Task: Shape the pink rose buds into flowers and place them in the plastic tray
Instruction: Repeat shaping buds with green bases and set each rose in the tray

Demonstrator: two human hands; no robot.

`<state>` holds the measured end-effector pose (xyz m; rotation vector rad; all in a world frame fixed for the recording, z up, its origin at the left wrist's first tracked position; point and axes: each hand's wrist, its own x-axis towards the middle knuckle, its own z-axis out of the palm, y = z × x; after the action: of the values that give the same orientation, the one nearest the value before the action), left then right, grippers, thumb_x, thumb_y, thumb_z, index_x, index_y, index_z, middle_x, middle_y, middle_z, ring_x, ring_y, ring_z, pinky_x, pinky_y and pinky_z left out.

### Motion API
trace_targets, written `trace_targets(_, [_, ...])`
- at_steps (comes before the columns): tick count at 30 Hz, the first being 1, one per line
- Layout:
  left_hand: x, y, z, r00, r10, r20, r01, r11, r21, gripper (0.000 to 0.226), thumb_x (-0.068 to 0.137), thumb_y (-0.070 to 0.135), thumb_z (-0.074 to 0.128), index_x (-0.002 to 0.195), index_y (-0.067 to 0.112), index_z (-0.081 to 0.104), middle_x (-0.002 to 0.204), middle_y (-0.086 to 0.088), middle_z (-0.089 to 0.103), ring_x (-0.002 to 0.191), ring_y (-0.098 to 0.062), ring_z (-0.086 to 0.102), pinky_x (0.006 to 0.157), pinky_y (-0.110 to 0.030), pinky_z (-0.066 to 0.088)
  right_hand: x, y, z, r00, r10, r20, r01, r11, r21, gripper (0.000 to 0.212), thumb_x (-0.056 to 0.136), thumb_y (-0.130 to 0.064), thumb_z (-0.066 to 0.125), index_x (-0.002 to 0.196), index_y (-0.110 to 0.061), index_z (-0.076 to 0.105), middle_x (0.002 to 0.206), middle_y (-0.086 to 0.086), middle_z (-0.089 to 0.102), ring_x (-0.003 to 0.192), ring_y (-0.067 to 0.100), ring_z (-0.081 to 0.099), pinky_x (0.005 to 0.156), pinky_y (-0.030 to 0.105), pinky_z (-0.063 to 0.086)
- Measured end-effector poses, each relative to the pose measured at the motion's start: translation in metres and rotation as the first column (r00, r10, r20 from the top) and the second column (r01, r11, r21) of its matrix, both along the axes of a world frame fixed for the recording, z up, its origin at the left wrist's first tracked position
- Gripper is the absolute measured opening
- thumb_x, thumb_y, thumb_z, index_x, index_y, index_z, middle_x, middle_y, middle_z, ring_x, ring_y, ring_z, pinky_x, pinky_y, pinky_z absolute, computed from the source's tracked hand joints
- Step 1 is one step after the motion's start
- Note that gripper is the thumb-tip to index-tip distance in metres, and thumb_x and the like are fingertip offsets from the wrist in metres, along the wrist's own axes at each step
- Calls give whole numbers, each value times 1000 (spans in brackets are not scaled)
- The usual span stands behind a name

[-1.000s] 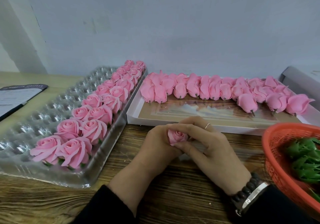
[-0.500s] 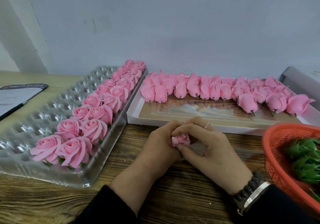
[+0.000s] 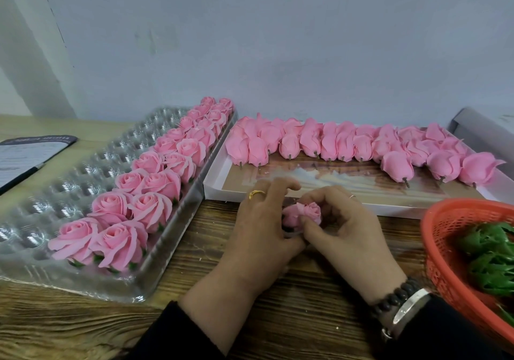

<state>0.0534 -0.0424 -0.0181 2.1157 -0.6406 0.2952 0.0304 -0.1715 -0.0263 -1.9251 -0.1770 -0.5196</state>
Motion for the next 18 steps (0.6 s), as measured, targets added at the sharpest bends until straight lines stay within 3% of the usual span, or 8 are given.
trace_targets(3, [-4,-3,3,995,-3,101,-3,999,53,42,68,12,74,105,13,53,101,-1,53,93,-19,50,82,-38,44,0,1,-1,1000,6,-11,-7,1000,-9,25,65,-23,63,87,-35,62,79,-3,63,77,12,61,74,33,51])
trace_targets(7, [-7,-5,5,993,18,115,-26,997,73,38,72,8,72,104,12,52,102,-2,55,96,-20,50,84,-35,43,0,1,-2,999,-9,-47,10,1000,28,25,66,-26,64,89,-35,62,77,-5,64,71,8,60,71,28,51])
trace_targets(10, [-8,-5,5,993,9,116,-18,997,77,33,75,8,70,102,15,51,99,0,56,96,-17,49,82,-31,42,0,0,-2,998,12,-64,-7,997,76,23,73,-13,71,86,-31,65,76,-2,65,65,6,57,66,27,51])
trace_targets(14, [-7,-5,3,995,21,96,-26,998,52,30,77,7,68,101,16,52,96,2,57,95,-16,50,81,-31,43,0,1,0,995,30,-94,-18,992,126,19,73,-4,68,79,-23,67,76,9,67,67,19,58,71,39,51])
trace_targets(18, [-7,-5,3,997,31,68,-33,999,34,30,79,11,67,99,21,46,92,3,56,91,-14,50,76,-27,43,0,2,3,994,66,-89,-47,980,192,15,74,-5,68,76,-20,65,73,10,66,64,12,54,66,26,49])
